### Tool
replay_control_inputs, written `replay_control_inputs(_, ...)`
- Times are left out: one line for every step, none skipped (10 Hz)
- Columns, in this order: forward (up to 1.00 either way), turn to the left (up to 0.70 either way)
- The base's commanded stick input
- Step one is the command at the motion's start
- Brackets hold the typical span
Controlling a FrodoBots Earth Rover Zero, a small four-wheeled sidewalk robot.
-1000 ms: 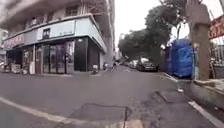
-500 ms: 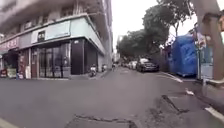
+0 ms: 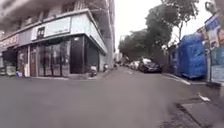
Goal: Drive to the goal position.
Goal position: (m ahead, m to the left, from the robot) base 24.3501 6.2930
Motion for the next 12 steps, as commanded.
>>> replay_control_inputs(0.70, 0.00)
replay_control_inputs(0.70, 0.00)
replay_control_inputs(0.70, 0.00)
replay_control_inputs(0.70, 0.00)
replay_control_inputs(0.70, 0.00)
replay_control_inputs(0.70, 0.00)
replay_control_inputs(0.70, 0.00)
replay_control_inputs(0.70, 0.00)
replay_control_inputs(0.70, 0.00)
replay_control_inputs(0.70, 0.00)
replay_control_inputs(0.70, 0.00)
replay_control_inputs(0.70, -0.03)
